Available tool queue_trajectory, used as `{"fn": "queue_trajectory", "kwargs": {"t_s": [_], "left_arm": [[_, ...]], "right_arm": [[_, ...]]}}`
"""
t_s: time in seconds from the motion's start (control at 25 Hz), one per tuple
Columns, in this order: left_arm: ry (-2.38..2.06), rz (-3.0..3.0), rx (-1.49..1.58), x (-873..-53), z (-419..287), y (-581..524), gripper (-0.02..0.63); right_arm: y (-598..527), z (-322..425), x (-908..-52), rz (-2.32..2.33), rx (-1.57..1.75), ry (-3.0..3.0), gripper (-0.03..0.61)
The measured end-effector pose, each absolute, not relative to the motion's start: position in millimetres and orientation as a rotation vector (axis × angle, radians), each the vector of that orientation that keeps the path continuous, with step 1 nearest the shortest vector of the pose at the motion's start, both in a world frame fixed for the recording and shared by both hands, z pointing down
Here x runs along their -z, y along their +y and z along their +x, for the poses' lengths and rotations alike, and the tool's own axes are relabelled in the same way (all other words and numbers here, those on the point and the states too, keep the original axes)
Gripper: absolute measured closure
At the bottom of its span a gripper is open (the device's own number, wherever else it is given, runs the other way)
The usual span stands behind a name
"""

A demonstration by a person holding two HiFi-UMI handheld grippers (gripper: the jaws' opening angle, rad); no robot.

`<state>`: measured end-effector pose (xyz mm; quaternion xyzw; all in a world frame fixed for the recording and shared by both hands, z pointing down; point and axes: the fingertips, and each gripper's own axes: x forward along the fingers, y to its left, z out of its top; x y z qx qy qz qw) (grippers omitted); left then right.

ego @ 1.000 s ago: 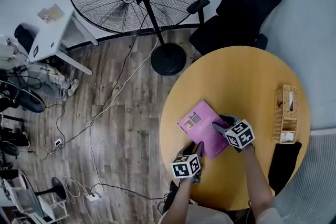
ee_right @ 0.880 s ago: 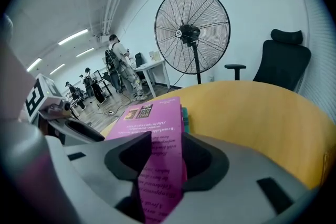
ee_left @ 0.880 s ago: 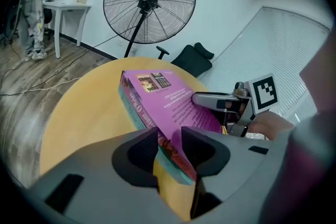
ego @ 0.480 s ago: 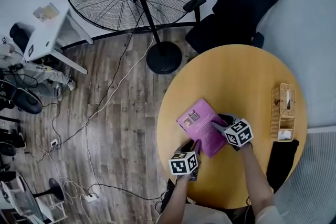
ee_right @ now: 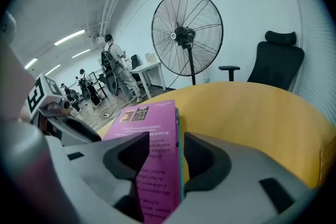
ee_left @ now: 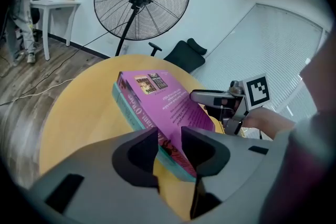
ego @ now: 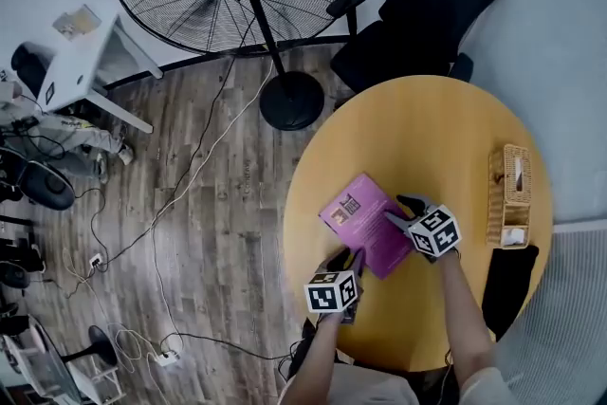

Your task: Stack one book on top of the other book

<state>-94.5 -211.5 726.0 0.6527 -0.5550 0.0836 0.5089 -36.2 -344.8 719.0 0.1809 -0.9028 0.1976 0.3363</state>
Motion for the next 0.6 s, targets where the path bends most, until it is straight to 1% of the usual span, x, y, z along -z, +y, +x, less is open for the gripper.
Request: {"fn": "queue_trajectory", "kwargs": {"t_s": [0.28, 0.6], "left_arm": [[-1.278, 1.679, -0.337, -720.6, -109.6, -202.9, 0.459], [-1.226, 1.8, -0.472, -709.7, -117.5, -195.1, 0.459]], "right_arm": [[-331.1, -20.4, -691.3, 0.626, -0.579, -2.371, 0.368], [-277.4, -3.3, -700.0, 0.783, -0.728, -2.34, 0.368]]}}
